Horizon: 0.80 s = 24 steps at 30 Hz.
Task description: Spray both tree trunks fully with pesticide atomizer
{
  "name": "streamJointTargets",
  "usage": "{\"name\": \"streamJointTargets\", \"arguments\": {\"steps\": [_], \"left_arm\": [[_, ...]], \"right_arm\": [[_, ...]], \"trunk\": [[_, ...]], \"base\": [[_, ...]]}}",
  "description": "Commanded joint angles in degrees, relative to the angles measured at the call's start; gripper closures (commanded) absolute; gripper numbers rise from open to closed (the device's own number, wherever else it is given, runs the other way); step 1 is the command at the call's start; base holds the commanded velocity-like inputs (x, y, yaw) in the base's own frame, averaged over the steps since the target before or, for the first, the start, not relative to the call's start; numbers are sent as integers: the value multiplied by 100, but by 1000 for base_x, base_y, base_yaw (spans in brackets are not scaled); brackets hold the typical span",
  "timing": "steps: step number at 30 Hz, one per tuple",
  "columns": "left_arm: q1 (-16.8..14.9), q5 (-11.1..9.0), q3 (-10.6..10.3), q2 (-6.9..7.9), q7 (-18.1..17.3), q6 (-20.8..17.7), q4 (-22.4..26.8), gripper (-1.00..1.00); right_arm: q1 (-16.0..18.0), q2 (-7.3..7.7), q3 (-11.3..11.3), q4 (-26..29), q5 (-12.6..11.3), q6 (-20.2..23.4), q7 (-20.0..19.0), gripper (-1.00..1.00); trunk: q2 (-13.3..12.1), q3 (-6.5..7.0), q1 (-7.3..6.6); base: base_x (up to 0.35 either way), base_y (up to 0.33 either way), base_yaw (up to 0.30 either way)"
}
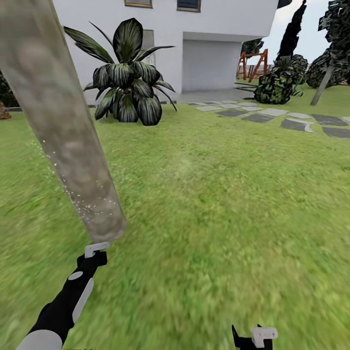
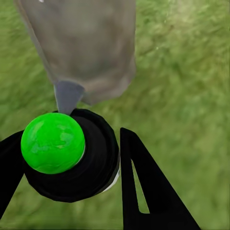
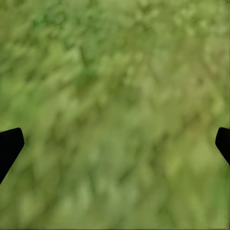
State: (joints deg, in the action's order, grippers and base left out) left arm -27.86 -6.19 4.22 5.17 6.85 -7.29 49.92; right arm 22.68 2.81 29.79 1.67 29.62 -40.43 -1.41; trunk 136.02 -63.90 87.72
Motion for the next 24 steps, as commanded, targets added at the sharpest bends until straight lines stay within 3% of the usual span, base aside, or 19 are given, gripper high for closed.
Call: {"name": "streamJointTargets", "arguments": {"steps": [1, 6, 17, 24], "left_arm": [[0, 2, 0, 1, 0, 0, 0, 100], [0, -5, 18, 1, 8, 0, 0, 100], [0, -5, 35, 1, 1, 0, -5, 100], [0, -5, 34, 1, 0, 2, -8, 100]], "right_arm": [[0, 0, 0, 0, 0, 0, 0, -100], [0, 0, 0, 0, 0, 0, 0, -100], [0, 0, 0, 0, 0, 0, 0, -100], [0, 0, 0, 0, 0, 0, 0, -100]], "trunk": [[0, 0, 0], [0, 0, 0], [0, 0, 0], [0, 0, 0]], "base": [[114, -267, 277], [114, -267, 252], [114, -267, 35], [114, -267, 251]]}}
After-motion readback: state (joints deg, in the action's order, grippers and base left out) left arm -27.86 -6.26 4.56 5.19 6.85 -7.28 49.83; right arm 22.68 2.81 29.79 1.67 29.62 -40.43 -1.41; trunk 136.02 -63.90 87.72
